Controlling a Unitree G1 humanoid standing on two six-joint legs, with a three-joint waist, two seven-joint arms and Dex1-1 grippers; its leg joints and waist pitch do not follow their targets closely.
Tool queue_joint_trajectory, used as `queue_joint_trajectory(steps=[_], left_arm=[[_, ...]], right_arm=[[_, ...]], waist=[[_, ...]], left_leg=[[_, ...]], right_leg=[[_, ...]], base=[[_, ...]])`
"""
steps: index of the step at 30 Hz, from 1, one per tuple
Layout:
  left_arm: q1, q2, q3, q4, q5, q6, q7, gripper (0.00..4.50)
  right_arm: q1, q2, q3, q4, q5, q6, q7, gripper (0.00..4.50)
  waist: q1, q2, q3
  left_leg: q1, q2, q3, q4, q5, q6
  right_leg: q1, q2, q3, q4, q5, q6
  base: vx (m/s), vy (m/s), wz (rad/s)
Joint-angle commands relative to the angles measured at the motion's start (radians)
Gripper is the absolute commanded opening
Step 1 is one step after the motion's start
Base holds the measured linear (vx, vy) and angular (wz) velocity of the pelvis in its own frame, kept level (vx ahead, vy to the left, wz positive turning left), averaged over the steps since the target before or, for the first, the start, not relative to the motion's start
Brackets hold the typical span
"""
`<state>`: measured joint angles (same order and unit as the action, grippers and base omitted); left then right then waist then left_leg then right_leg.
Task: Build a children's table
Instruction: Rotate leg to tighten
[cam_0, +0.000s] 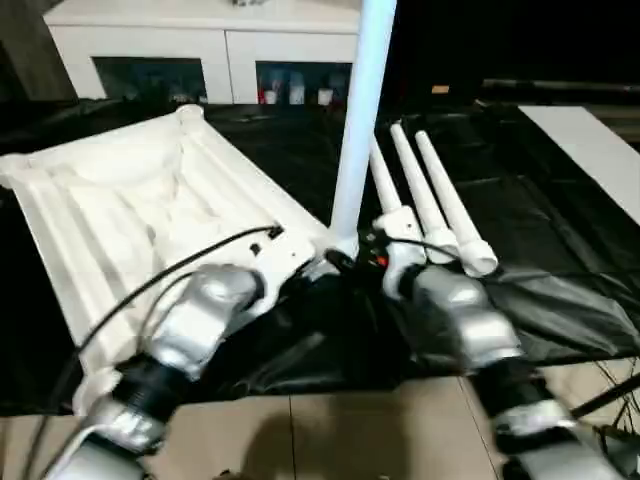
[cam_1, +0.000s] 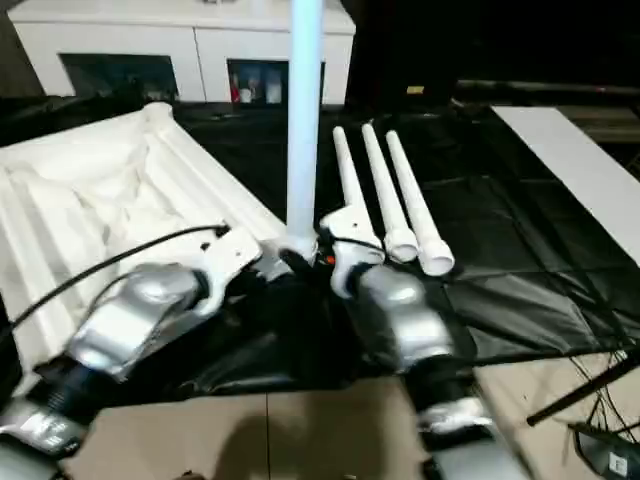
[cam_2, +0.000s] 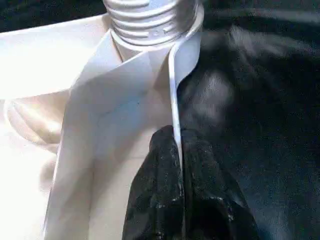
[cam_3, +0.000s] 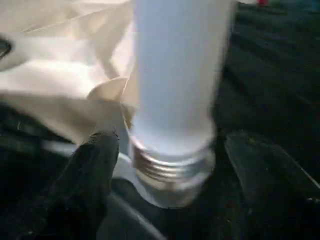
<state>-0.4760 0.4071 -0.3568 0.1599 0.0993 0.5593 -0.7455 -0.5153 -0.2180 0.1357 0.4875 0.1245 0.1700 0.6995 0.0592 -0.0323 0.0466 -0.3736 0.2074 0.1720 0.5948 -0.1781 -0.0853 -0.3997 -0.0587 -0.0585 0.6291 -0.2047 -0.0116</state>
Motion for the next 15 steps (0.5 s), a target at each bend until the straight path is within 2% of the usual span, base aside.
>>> queue_joint_trajectory(steps=[1,2,5,8,10,15], left_arm=[[0.013,0.017,-0.041,-0.006,0.017,-0.006,-0.032,0.0],[0.032,0.049,-0.052,-0.039,-0.013,-0.022,-0.094,0.0],[0.059,0.104,-0.075,-0.101,-0.055,-0.03,-0.205,0.0],[0.063,0.119,-0.078,-0.12,-0.054,-0.028,-0.223,0.0],[0.061,0.12,-0.073,-0.117,-0.052,-0.032,-0.222,0.0],[0.059,0.129,-0.075,-0.122,-0.054,-0.034,-0.228,0.0]], right_arm=[[0.008,-0.005,0.018,-0.021,0.008,0.003,0.055,3.74],[0.021,-0.039,0.027,-0.037,0.017,-0.003,0.137,3.74],[0.02,-0.077,0.05,-0.033,0.026,-0.013,0.213,3.74],[0.018,-0.09,0.061,-0.031,0.034,-0.015,0.245,3.74],[0.018,-0.091,0.063,-0.029,0.037,-0.018,0.271,3.74],[0.012,-0.08,0.07,0.01,0.013,-0.045,0.29,3.74]], waist=[[0.004,0.009,-0.062],[0.006,0.006,-0.062],[0.007,0.008,-0.059],[0.01,0.008,-0.056],[0.018,0.007,-0.054],[0.025,0.004,-0.057]], left_leg=[[0.01,0.023,-0.002,-0.065,-0.138,0.037],[0.012,0.023,-0.003,-0.065,-0.14,0.036],[0.012,0.026,-0.003,-0.068,-0.164,0.035],[0.02,0.027,0.0,-0.069,-0.192,0.029],[0.022,0.028,-0.001,-0.072,-0.215,0.017],[0.017,0.026,-0.002,-0.072,-0.189,0.007]], right_leg=[[0.054,-0.068,0.048,-0.065,-0.014,-0.22],[0.056,-0.069,0.047,-0.066,-0.019,-0.228],[0.052,-0.072,0.047,-0.069,-0.057,-0.236],[0.045,-0.07,0.048,-0.073,-0.098,-0.235],[0.044,-0.071,0.049,-0.077,-0.146,-0.221],[0.047,-0.072,0.049,-0.074,-0.142,-0.205]], base=[[0.0,0.0,0.0],[0.0,0.0,0.0],[0.0,0.0,0.0],[0.0,0.0,0.0],[0.0,0.0,0.0],[0.0,0.0,0.0]])
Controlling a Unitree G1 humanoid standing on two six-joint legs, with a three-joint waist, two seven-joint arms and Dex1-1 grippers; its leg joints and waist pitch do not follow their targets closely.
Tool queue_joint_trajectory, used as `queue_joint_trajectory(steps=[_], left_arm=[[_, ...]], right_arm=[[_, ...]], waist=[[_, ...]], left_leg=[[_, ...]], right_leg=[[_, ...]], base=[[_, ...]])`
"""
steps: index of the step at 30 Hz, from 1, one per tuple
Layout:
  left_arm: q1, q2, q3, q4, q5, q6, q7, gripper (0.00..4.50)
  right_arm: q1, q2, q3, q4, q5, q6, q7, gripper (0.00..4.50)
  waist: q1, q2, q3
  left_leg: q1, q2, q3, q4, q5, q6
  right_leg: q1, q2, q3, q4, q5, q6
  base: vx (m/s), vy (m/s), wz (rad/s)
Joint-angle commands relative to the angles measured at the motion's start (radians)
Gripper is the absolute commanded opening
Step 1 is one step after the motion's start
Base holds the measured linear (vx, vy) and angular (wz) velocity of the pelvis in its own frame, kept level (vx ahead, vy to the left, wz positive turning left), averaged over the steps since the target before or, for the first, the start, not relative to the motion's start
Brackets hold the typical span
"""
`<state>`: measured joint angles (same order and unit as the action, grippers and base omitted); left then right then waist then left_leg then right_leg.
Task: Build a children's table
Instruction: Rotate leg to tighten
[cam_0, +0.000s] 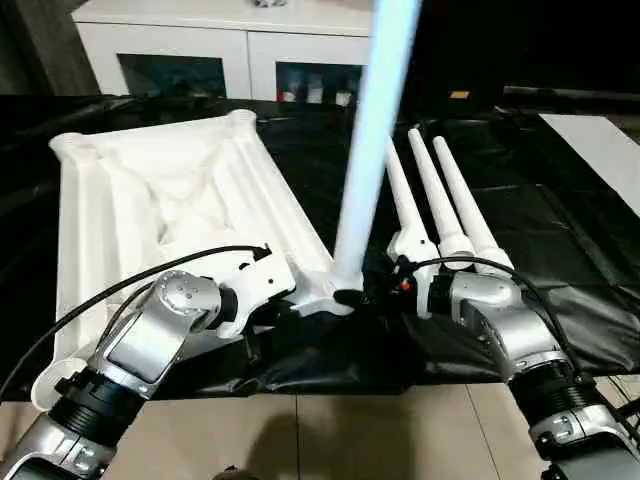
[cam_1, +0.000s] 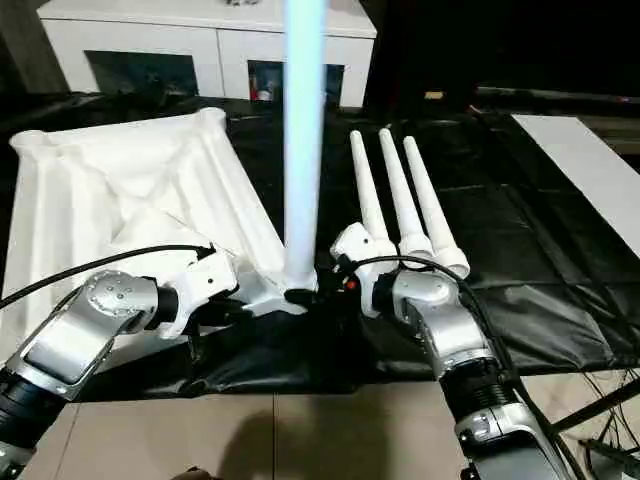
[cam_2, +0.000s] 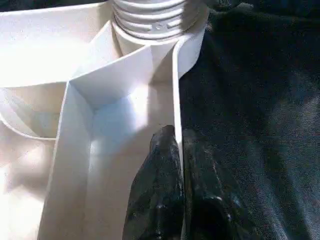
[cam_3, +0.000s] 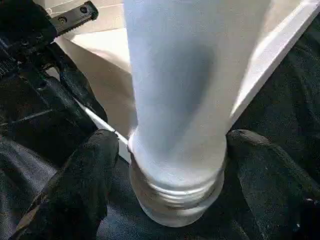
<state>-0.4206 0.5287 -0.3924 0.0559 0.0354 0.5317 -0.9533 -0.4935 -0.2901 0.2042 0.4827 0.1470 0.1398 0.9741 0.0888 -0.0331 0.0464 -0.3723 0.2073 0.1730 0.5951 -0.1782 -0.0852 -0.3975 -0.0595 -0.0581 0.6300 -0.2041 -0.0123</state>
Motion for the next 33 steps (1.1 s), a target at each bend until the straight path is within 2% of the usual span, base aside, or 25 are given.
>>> queue_joint_trajectory(steps=[1,5,7,8,13,18,21,22,24,26,28,29,31,32,33], left_arm=[[0.004,0.008,-0.039,-0.019,0.009,-0.006,-0.022,0.0],[0.005,0.01,-0.039,-0.022,0.007,-0.005,-0.026,0.0],[0.004,0.01,-0.038,-0.019,0.01,-0.008,-0.027,0.0],[0.004,0.011,-0.038,-0.018,0.01,-0.009,-0.028,0.0],[0.002,0.013,-0.041,-0.013,0.011,-0.013,-0.033,0.0],[0.001,0.015,-0.044,-0.008,0.014,-0.015,-0.034,0.0],[0.001,0.009,-0.051,0.001,0.026,-0.014,-0.021,0.0],[-0.006,-0.034,-0.042,0.025,0.042,0.002,0.044,0.0],[-0.016,-0.086,-0.027,0.054,0.054,0.022,0.119,0.0],[-0.038,-0.191,0.005,0.11,0.064,0.07,0.252,0.0],[-0.044,-0.219,0.014,0.124,0.065,0.084,0.285,0.0],[-0.063,-0.281,0.035,0.165,0.07,0.101,0.366,0.0],[-0.071,-0.301,0.043,0.181,0.073,0.102,0.395,0.0],[-0.102,-0.364,0.066,0.235,0.083,0.094,0.479,0.0],[-0.104,-0.368,0.068,0.239,0.084,0.093,0.484,0.0]], right_arm=[[-0.01,-0.01,0.006,0.018,-0.01,-0.018,0.024,3.74],[-0.012,-0.009,0.006,0.034,0.0,-0.02,0.033,3.39],[-0.015,-0.002,-0.001,0.047,0.004,-0.018,0.028,3.33],[-0.015,-0.002,0.0,0.05,0.003,-0.019,0.028,3.05],[-0.009,0.007,-0.006,0.055,0.004,-0.025,0.034,2.75],[0.002,0.01,0.002,0.061,0.0,-0.036,0.038,2.72],[0.004,0.026,-0.003,0.086,-0.024,-0.039,-0.03,2.72],[0.0,0.065,-0.021,0.131,-0.059,-0.039,-0.175,2.72],[-0.001,0.105,-0.043,0.16,-0.07,-0.03,-0.286,2.72],[0.001,0.191,-0.08,0.178,-0.07,0.008,-0.461,2.72],[0.0,0.214,-0.088,0.182,-0.071,0.02,-0.506,2.71],[-0.011,0.269,-0.1,0.198,-0.076,0.027,-0.605,2.7],[-0.017,0.289,-0.104,0.207,-0.076,0.025,-0.636,2.7],[-0.046,0.355,-0.13,0.248,-0.064,0.006,-0.726,2.7],[-0.048,0.36,-0.131,0.25,-0.063,0.004,-0.732,2.7]], waist=[[-0.005,0.005,-0.057],[-0.004,0.006,-0.059],[-0.005,0.008,-0.059],[-0.005,0.007,-0.059],[-0.004,0.009,-0.059],[-0.004,0.009,-0.06],[-0.006,0.008,-0.058],[-0.009,0.008,-0.053],[-0.014,0.01,-0.048],[-0.019,0.008,-0.047],[-0.026,0.008,-0.045],[-0.031,0.013,-0.043],[-0.037,0.009,-0.038],[-0.041,0.007,-0.039],[-0.042,0.007,-0.04]], left_leg=[[0.015,0.026,-0.003,-0.072,-0.185,0.008],[0.014,0.025,-0.003,-0.07,-0.16,0.016],[0.015,0.024,-0.003,-0.07,-0.165,0.016],[0.015,0.025,-0.002,-0.07,-0.171,0.015],[0.015,0.025,-0.003,-0.071,-0.177,0.011],[0.015,0.025,-0.003,-0.07,-0.174,0.011],[0.015,0.024,-0.003,-0.071,-0.183,0.01],[0.016,0.024,-0.003,-0.075,-0.21,-0.003],[0.021,0.024,-0.004,-0.079,-0.257,-0.02],[0.029,0.024,-0.01,-0.082,-0.318,-0.047],[0.028,0.023,-0.015,-0.086,-0.342,-0.052],[0.029,0.022,-0.015,-0.086,-0.366,-0.05],[0.037,0.019,-0.017,-0.085,-0.422,-0.049],[0.038,0.015,-0.019,-0.082,-0.44,-0.045],[0.038,0.014,-0.02,-0.081,-0.435,-0.044]], right_leg=[[0.045,-0.071,0.049,-0.074,-0.136,-0.205],[0.046,-0.07,0.048,-0.07,-0.09,-0.213],[0.046,-0.069,0.047,-0.07,-0.091,-0.22],[0.046,-0.07,0.048,-0.071,-0.098,-0.219],[0.047,-0.07,0.048,-0.072,-0.106,-0.214],[0.047,-0.07,0.047,-0.07,-0.091,-0.219],[0.047,-0.07,0.048,-0.072,-0.109,-0.217],[0.042,-0.07,0.048,-0.08,-0.16,-0.209],[0.037,-0.071,0.048,-0.087,-0.236,-0.197],[0.034,-0.076,0.049,-0.099,-0.356,-0.164],[0.033,-0.075,0.046,-0.103,-0.394,-0.145],[0.03,-0.075,0.046,-0.107,-0.412,-0.136],[0.02,-0.074,0.043,-0.12,-0.489,-0.111],[0.019,-0.077,0.041,-0.127,-0.543,-0.089],[0.019,-0.079,0.041,-0.129,-0.556,-0.08]], base=[[0.0,0.0,0.0],[0.0,0.0,0.0],[0.0,0.0,0.0],[0.0,0.0,0.0],[0.0,0.0,0.0],[0.0,0.0,0.0],[0.0,0.0,0.0],[0.0,0.0,0.0],[0.0,0.0,0.0],[0.0,0.0,0.0],[0.0,0.0,0.0],[0.0,0.0,0.0],[0.0,0.0,0.0],[0.0,0.0,0.0],[0.0,0.0,0.0]])
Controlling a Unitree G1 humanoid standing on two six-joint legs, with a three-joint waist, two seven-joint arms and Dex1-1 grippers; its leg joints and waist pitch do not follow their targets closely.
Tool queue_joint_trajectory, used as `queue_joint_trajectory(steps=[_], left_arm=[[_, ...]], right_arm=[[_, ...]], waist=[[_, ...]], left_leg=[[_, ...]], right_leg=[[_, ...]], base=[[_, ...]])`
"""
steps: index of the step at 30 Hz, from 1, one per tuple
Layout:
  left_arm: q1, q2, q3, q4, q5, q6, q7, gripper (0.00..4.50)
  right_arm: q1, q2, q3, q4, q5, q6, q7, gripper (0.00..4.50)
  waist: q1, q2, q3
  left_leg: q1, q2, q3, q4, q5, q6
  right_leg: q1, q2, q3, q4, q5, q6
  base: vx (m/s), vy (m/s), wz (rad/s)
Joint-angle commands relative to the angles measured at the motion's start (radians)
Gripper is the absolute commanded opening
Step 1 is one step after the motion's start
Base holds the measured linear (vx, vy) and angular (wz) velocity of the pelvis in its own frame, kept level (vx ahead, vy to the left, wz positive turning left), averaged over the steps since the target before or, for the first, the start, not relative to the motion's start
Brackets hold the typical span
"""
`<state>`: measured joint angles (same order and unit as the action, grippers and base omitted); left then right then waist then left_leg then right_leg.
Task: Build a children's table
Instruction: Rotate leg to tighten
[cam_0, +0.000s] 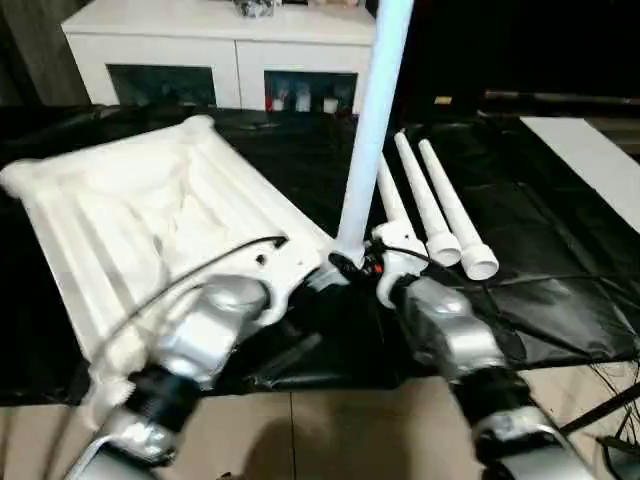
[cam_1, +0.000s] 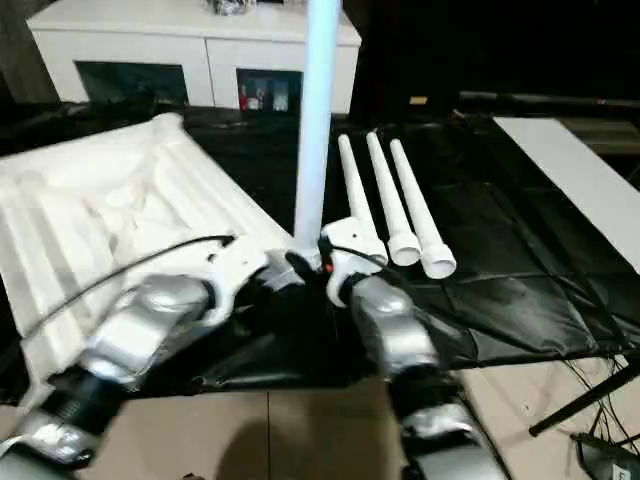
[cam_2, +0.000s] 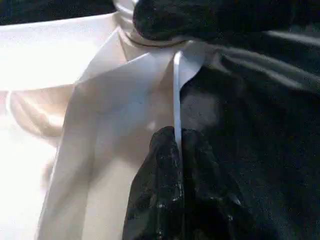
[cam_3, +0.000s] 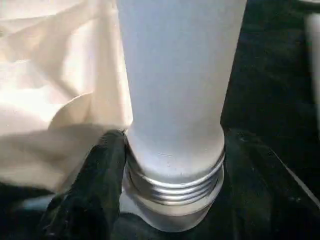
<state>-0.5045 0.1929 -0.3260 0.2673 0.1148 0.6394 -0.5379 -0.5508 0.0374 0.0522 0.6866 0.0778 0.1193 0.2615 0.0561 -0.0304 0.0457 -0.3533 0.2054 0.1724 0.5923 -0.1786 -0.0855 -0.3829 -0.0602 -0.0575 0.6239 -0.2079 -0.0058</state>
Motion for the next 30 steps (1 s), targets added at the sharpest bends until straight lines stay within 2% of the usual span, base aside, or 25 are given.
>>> queue_joint_trajectory(steps=[1,2,3,4,5,6,8,9,10,11,12,13,14,15,16,17,21,22,23,24,25,26,28,30], left_arm=[[-0.033,-0.052,0.008,0.05,0.013,-0.023,0.099,0.0],[-0.05,-0.07,0.012,0.074,0.034,-0.033,0.126,0.0],[-0.053,-0.063,0.013,0.074,0.039,-0.037,0.124,0.0],[-0.054,-0.058,0.013,0.073,0.041,-0.039,0.122,0.0],[-0.051,-0.046,0.01,0.065,0.043,-0.041,0.113,0.0],[-0.045,-0.031,0.006,0.055,0.044,-0.043,0.1,0.0],[-0.034,-0.005,-0.005,0.041,0.051,-0.05,0.084,0.0],[-0.031,0.005,-0.01,0.038,0.056,-0.054,0.079,0.0],[-0.022,0.024,-0.014,0.022,0.057,-0.054,0.062,0.0],[-0.013,0.043,-0.019,0.007,0.061,-0.057,0.04,0.0],[-0.007,0.054,-0.022,-0.002,0.063,-0.056,0.028,0.0],[0.002,0.073,-0.027,-0.017,0.065,-0.054,0.007,0.0],[0.017,0.102,-0.036,-0.044,0.062,-0.048,-0.03,0.0],[0.028,0.122,-0.041,-0.065,0.057,-0.035,-0.055,0.0],[0.035,0.135,-0.044,-0.078,0.053,-0.025,-0.069,0.0],[0.039,0.142,-0.046,-0.087,0.051,-0.018,-0.076,0.0],[0.093,0.266,-0.097,-0.165,0.024,-0.03,-0.229,0.0],[0.105,0.307,-0.107,-0.188,0.022,-0.053,-0.274,0.0],[0.105,0.308,-0.108,-0.188,0.022,-0.053,-0.275,0.0],[0.115,0.323,-0.101,-0.214,0.003,-0.041,-0.308,0.0],[0.115,0.323,-0.101,-0.214,0.003,-0.041,-0.308,0.0],[0.12,0.329,-0.098,-0.228,-0.012,-0.057,-0.332,0.0],[0.128,0.348,-0.104,-0.264,-0.042,-0.051,-0.387,0.0],[0.132,0.364,-0.121,-0.29,-0.057,-0.056,-0.426,0.0]], right_arm=[[-0.003,0.055,0.021,0.064,0.0,0.007,-0.043,2.7],[-0.017,0.078,0.027,0.082,-0.02,-0.02,-0.068,2.7],[-0.015,0.078,0.032,0.074,-0.02,-0.038,-0.048,2.7],[-0.013,0.078,0.034,0.067,-0.018,-0.048,-0.033,3.05],[-0.002,0.079,0.028,0.038,0.01,-0.051,0.011,3.26],[0.009,0.072,0.028,0.006,0.021,-0.057,0.039,3.4],[0.025,0.052,0.031,-0.037,0.025,-0.062,0.076,3.47],[0.028,0.043,0.032,-0.046,0.027,-0.061,0.092,3.61],[0.033,0.025,0.026,-0.067,0.031,-0.051,0.101,3.76],[0.035,0.003,0.025,-0.084,0.029,-0.043,0.112,3.76],[0.036,-0.013,0.028,-0.092,0.02,-0.04,0.111,3.94],[0.038,-0.038,0.033,-0.104,0.005,-0.034,0.112,3.94],[0.045,-0.077,0.043,-0.127,-0.004,-0.021,0.144,4.05],[0.051,-0.103,0.048,-0.146,-0.003,-0.011,0.174,4.05],[0.055,-0.118,0.049,-0.159,0.0,-0.004,0.197,4.05],[0.059,-0.126,0.049,-0.168,0.002,0.001,0.209,4.05],[0.108,-0.257,0.094,-0.284,0.023,0.022,0.446,4.05],[0.125,-0.301,0.108,-0.325,0.05,0.033,0.521,4.05],[0.125,-0.302,0.108,-0.325,0.051,0.033,0.522,4.05],[0.134,-0.331,0.12,-0.345,0.075,0.041,0.578,4.05],[0.134,-0.331,0.12,-0.345,0.075,0.041,0.578,4.05],[0.134,-0.341,0.127,-0.347,0.082,0.041,0.604,4.05],[0.13,-0.354,0.14,-0.346,0.096,0.057,0.658,4.05],[0.123,-0.357,0.15,-0.337,0.099,0.067,0.704,4.05]], waist=[[-0.008,0.004,-0.04],[-0.006,0.005,-0.042],[-0.007,0.007,-0.045],[-0.005,0.008,-0.048],[-0.004,0.008,-0.05],[-0.002,0.006,-0.048],[-0.001,0.008,-0.049],[-0.004,0.004,-0.051],[-0.006,0.005,-0.051],[-0.006,0.008,-0.054],[-0.006,0.007,-0.059],[-0.006,0.007,-0.059],[0.0,0.007,-0.066],[0.001,0.007,-0.066],[0.003,0.009,-0.065],[0.004,0.006,-0.066],[0.007,0.007,-0.064],[0.005,0.004,-0.062],[0.008,0.005,-0.061],[0.007,0.007,-0.058],[0.007,0.007,-0.058],[0.008,0.005,-0.054],[0.007,0.004,-0.051],[0.009,0.005,-0.052]], left_leg=[[0.02,0.015,-0.02,-0.079,-0.432,-0.043],[0.019,0.018,-0.021,-0.081,-0.415,-0.036],[0.013,0.02,-0.023,-0.086,-0.403,-0.036],[0.012,0.022,-0.023,-0.088,-0.392,-0.033],[0.006,0.024,-0.021,-0.091,-0.36,-0.029],[0.007,0.025,-0.017,-0.091,-0.354,-0.023],[0.004,0.023,-0.016,-0.09,-0.348,-0.012],[-0.007,0.024,-0.018,-0.093,-0.321,-0.005],[-0.01,0.025,-0.019,-0.093,-0.306,-0.004],[-0.006,0.027,-0.017,-0.091,-0.284,-0.005],[-0.005,0.026,-0.014,-0.085,-0.247,-0.001],[-0.005,0.026,-0.014,-0.085,-0.247,-0.001],[-0.008,0.026,-0.009,-0.076,-0.149,0.013],[-0.012,0.024,-0.006,-0.072,-0.095,0.027],[-0.014,0.024,-0.006,-0.071,-0.085,0.03],[-0.014,0.022,-0.004,-0.069,-0.077,0.038],[-0.009,0.027,-0.004,-0.069,-0.098,0.059],[-0.009,0.027,-0.002,-0.069,-0.099,0.062],[-0.006,0.027,-0.002,-0.069,-0.108,0.066],[-0.003,0.028,0.0,-0.071,-0.13,0.062],[-0.003,0.028,0.0,-0.071,-0.13,0.062],[-0.004,0.028,-0.001,-0.074,-0.171,0.046],[-0.001,0.03,-0.003,-0.078,-0.215,0.028],[0.003,0.031,-0.002,-0.078,-0.22,0.021]], right_leg=[[0.003,-0.078,0.039,-0.125,-0.564,-0.078],[0.003,-0.079,0.039,-0.127,-0.545,-0.072],[0.011,-0.078,0.036,-0.123,-0.502,-0.075],[0.015,-0.078,0.036,-0.121,-0.469,-0.08],[0.018,-0.076,0.039,-0.113,-0.394,-0.096],[0.015,-0.075,0.041,-0.11,-0.356,-0.109],[0.019,-0.075,0.043,-0.107,-0.331,-0.119],[0.029,-0.076,0.041,-0.103,-0.311,-0.121],[0.031,-0.076,0.041,-0.101,-0.3,-0.125],[0.029,-0.076,0.042,-0.099,-0.273,-0.137],[0.03,-0.075,0.044,-0.092,-0.213,-0.157],[0.03,-0.075,0.044,-0.092,-0.213,-0.157],[0.035,-0.072,0.043,-0.076,-0.082,-0.182],[0.037,-0.069,0.043,-0.067,0.0,-0.197],[0.038,-0.069,0.042,-0.065,0.022,-0.204],[0.04,-0.067,0.042,-0.062,0.05,-0.213],[0.042,-0.068,0.042,-0.061,0.059,-0.231],[0.04,-0.067,0.043,-0.063,0.055,-0.234],[0.042,-0.067,0.043,-0.063,0.041,-0.235],[0.036,-0.066,0.043,-0.068,0.006,-0.239],[0.036,-0.066,0.043,-0.068,0.006,-0.239],[0.036,-0.069,0.043,-0.074,-0.074,-0.231],[0.033,-0.072,0.044,-0.08,-0.153,-0.219],[0.027,-0.07,0.046,-0.082,-0.169,-0.217]], base=[[0.0,0.0,0.0],[0.0,0.0,0.0],[0.0,0.0,0.0],[0.0,0.0,0.0],[0.0,0.0,0.0],[0.0,0.0,0.0],[0.0,0.0,0.0],[0.0,0.0,0.0],[0.0,0.0,0.0],[0.0,0.0,0.0],[0.0,0.0,0.0],[0.0,0.0,0.0],[0.0,0.0,0.0],[0.0,0.0,0.0],[0.0,0.0,0.0],[0.0,0.0,0.0],[0.0,0.0,0.0],[0.0,0.0,0.0],[0.0,0.0,0.0],[0.0,0.0,0.0],[0.0,0.0,0.0],[0.0,0.0,0.0],[0.0,0.0,0.0],[0.0,0.0,0.0]])
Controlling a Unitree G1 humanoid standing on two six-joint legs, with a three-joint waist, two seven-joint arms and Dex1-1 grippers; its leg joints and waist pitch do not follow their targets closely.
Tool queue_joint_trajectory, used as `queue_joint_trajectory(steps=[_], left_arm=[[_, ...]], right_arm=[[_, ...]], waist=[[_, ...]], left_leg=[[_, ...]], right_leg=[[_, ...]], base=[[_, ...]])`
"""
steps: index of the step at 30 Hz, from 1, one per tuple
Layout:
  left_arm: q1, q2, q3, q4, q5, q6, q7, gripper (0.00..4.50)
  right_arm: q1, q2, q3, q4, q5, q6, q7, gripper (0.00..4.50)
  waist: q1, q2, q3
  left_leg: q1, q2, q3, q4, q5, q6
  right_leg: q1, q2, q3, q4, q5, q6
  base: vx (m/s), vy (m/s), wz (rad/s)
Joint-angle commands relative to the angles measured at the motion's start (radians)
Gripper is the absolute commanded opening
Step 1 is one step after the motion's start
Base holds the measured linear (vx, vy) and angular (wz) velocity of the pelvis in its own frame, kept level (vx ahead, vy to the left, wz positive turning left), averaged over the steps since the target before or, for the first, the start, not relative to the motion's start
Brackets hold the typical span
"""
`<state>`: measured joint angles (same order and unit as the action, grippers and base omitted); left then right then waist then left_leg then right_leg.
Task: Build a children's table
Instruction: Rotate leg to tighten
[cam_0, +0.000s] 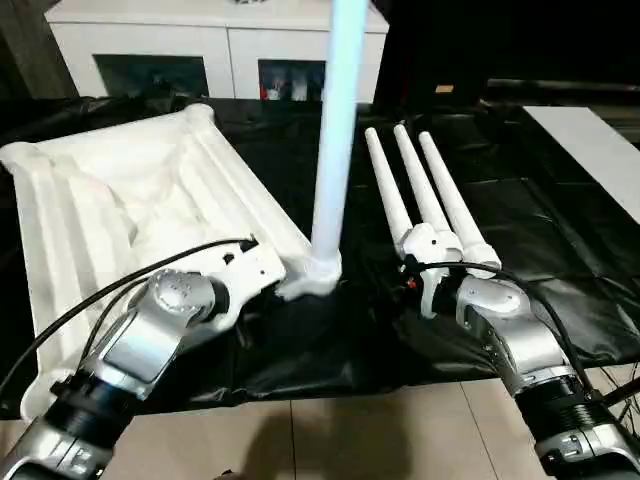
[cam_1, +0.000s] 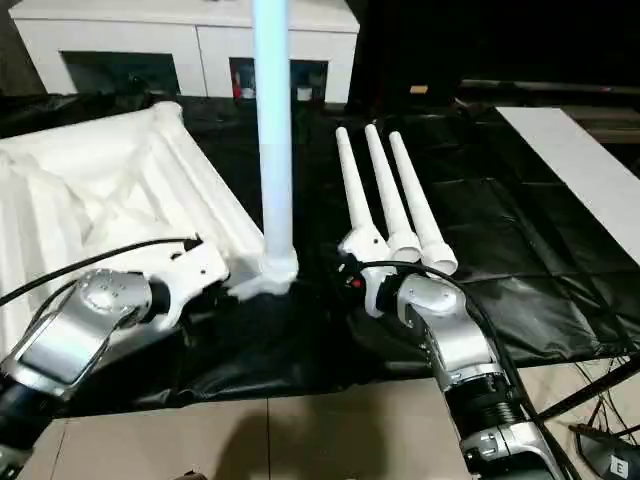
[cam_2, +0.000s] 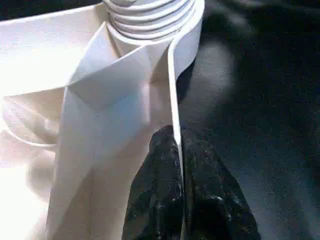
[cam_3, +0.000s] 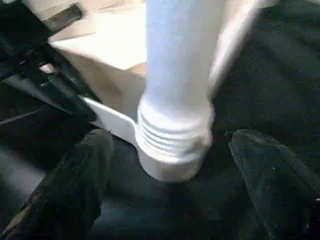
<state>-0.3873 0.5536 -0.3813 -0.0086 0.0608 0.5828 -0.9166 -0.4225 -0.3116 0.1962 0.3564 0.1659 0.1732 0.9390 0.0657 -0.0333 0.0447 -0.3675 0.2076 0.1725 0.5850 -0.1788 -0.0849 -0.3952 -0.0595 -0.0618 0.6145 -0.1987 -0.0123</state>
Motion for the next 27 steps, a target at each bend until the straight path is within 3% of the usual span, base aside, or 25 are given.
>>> queue_joint_trajectory(steps=[1,2,4,11,23,27], left_arm=[[0.015,0.007,-0.07,-0.022,-0.007,0.0,-0.051,0.0],[0.013,0.005,-0.076,-0.031,-0.014,0.008,-0.052,0.0],[0.014,0.003,-0.081,-0.037,-0.017,0.008,-0.063,0.0],[0.014,-0.007,-0.077,-0.046,-0.008,0.016,-0.06,0.0],[0.016,0.012,-0.082,-0.052,-0.011,0.023,-0.07,0.0],[0.014,0.016,-0.088,-0.042,-0.009,0.018,-0.075,0.0]], right_arm=[[-0.009,-0.009,0.012,0.0,0.007,0.011,0.041,4.05],[-0.026,-0.002,0.024,0.032,-0.007,0.002,0.052,4.05],[-0.039,0.005,0.031,0.056,-0.016,-0.005,0.049,4.05],[-0.086,0.025,0.054,0.148,-0.063,-0.046,0.022,4.05],[-0.1,0.049,0.04,0.191,-0.042,-0.062,0.051,2.86],[-0.091,0.059,0.031,0.195,-0.038,-0.065,0.038,2.77]], waist=[[0.0,0.008,-0.051],[0.004,0.005,-0.051],[0.009,0.005,-0.051],[0.019,-0.001,-0.056],[0.017,0.001,-0.058],[0.016,0.002,-0.058]], left_leg=[[0.018,0.029,-0.003,-0.07,-0.22,0.021],[0.022,0.029,0.0,-0.069,-0.221,0.02],[0.016,0.028,-0.001,-0.07,-0.203,0.014],[0.015,0.026,0.0,-0.067,-0.152,0.013],[0.013,0.026,-0.001,-0.066,-0.152,0.013],[0.014,0.026,-0.001,-0.066,-0.154,0.014]], right_leg=[[0.039,-0.071,0.051,-0.072,-0.179,-0.21],[0.035,-0.069,0.051,-0.072,-0.171,-0.214],[0.039,-0.071,0.051,-0.069,-0.171,-0.211],[0.044,-0.071,0.05,-0.06,-0.114,-0.209],[0.046,-0.07,0.049,-0.059,-0.106,-0.207],[0.046,-0.07,0.049,-0.059,-0.1,-0.211]], base=[[0.0,0.0,0.0],[0.0,0.0,0.0],[0.0,0.0,0.0],[0.0,0.0,0.0],[0.0,0.0,0.0],[0.0,0.0,0.0]])
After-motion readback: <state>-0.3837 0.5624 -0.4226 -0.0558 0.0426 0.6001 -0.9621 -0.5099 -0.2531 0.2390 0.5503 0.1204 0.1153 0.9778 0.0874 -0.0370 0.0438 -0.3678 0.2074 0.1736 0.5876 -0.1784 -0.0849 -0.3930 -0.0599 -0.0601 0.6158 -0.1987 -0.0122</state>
